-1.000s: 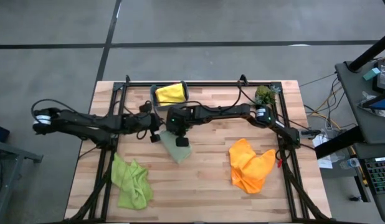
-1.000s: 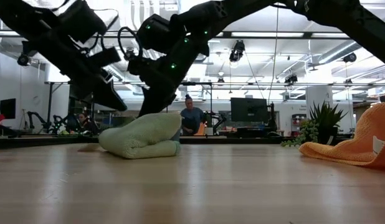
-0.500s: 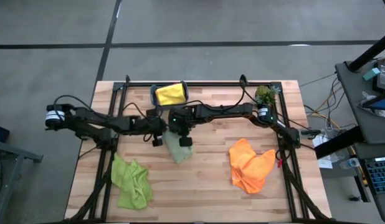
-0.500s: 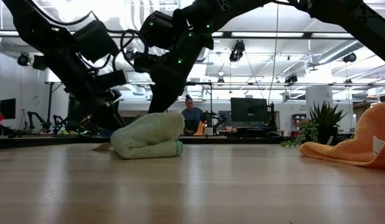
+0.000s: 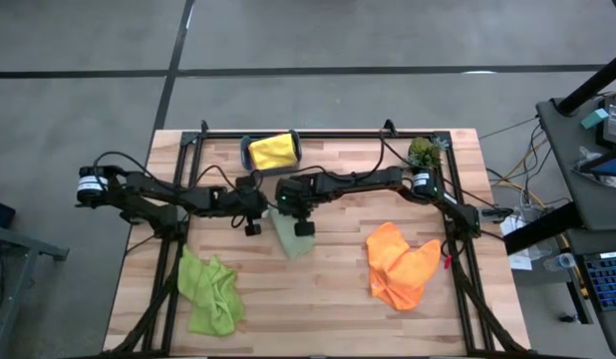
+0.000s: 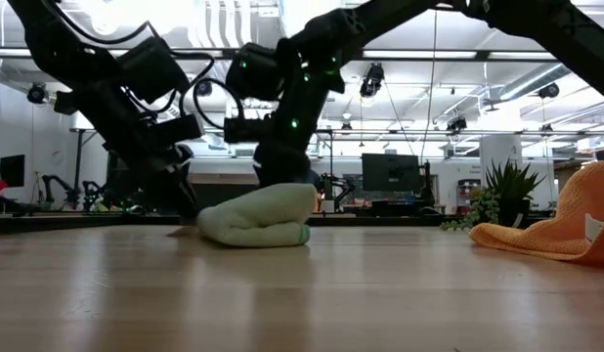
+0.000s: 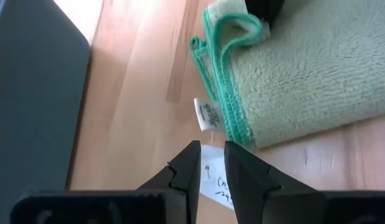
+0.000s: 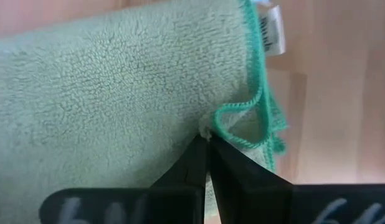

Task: Fold microfiber towels
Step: Fold the green microfiber towel

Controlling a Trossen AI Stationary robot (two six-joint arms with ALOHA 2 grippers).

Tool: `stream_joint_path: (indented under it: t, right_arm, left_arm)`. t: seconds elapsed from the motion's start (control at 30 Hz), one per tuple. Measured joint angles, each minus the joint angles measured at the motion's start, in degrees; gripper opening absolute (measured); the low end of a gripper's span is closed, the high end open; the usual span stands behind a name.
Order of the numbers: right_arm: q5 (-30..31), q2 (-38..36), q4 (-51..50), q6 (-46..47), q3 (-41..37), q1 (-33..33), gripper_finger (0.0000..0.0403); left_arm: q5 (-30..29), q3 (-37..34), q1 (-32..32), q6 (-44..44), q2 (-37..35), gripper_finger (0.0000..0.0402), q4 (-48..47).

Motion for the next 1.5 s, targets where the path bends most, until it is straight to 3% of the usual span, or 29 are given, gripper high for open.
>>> stream_joint_path:
  t: [0.37, 0.77, 0.97, 1.23, 1.5]
  right_arm:
    - [0.04, -0.43, 1.98, 1.18, -2.03, -0.02, 0.0015]
    - [0.08, -3.51, -1.19, 2.84, -2.1, -0.43, 0.0138]
    - [0.01, -6.74, -4.57, 4.84, -2.1, -0.42, 0.0165]
    - [-3.39, -10.43, -0.58, 5.59, -6.17, 2.55, 0.0128]
    - [-11.05, -10.6, 20.47, 6.46, -17.03, 5.31, 0.0042]
  left_arm:
    - [0.02, 1.33, 0.0, 0.0, -0.18, 0.0058, 2.08]
    - [0.75, 1.66, -0.04, -0.15, -2.72, 0.0058, 2.03]
    - [5.87, 1.16, -0.09, -1.41, -1.9, 0.0058, 4.12]
    - [6.95, 1.11, -0.17, -3.08, 2.45, 0.0058, 12.58]
    - [6.95, 1.05, -0.2, -3.06, 10.36, 0.0058, 23.14]
